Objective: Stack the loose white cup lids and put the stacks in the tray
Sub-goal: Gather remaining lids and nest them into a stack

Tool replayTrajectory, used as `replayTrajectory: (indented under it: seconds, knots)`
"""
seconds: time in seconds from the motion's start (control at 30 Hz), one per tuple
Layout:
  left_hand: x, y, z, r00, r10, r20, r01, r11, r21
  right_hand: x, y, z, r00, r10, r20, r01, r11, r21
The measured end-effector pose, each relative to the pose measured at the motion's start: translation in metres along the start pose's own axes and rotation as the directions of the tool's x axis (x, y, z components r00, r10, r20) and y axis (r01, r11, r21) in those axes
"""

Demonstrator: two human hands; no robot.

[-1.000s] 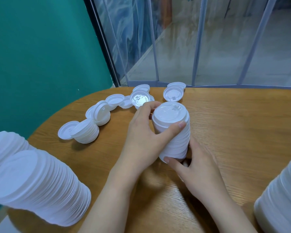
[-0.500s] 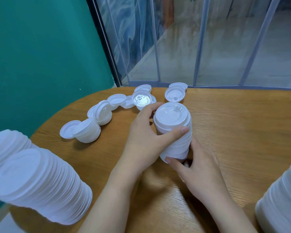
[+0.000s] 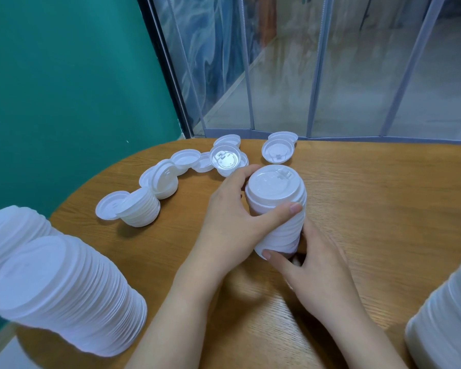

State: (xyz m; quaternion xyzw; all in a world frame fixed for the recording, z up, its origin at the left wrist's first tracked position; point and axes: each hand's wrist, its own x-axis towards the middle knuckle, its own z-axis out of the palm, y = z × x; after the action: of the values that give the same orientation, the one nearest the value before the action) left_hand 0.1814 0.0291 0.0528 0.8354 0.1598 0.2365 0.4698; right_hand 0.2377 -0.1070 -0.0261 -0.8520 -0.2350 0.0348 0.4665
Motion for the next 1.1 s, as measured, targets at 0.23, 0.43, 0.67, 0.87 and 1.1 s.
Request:
replayTrajectory:
  seconds: [0.23,0.43,0.67,0.87,1.1]
  knots:
    - [0.001,-0.006,-0.004,0.999,-0.011,0.030,0.011,1.000,0.005,-0.002,-0.001,0.000,1.000,0.018,-0.016,-0.018,1.000,0.016]
    - [0.008,-0.024,-0.008,0.999,-0.028,-0.046,0.022,0.990,-0.140,-0.001,0.000,0.001,1.000,0.009,-0.030,-0.008,1.000,0.007]
    - [0.062,-0.095,0.000,0.962,-0.039,-0.271,0.090,0.980,0.179,-0.005,0.001,-0.001,0.999,0.012,-0.044,-0.011,1.000,0.016]
    - [0.130,-0.117,0.005,0.971,-0.013,-0.240,0.133,0.861,0.490,-0.005,0.008,0.000,1.000,0.011,-0.025,-0.010,0.999,0.042]
    - [0.139,-0.126,0.003,0.986,0.015,-0.165,0.101,0.739,0.667,-0.001,0.009,0.003,1.000,-0.008,-0.030,0.009,1.000,0.023]
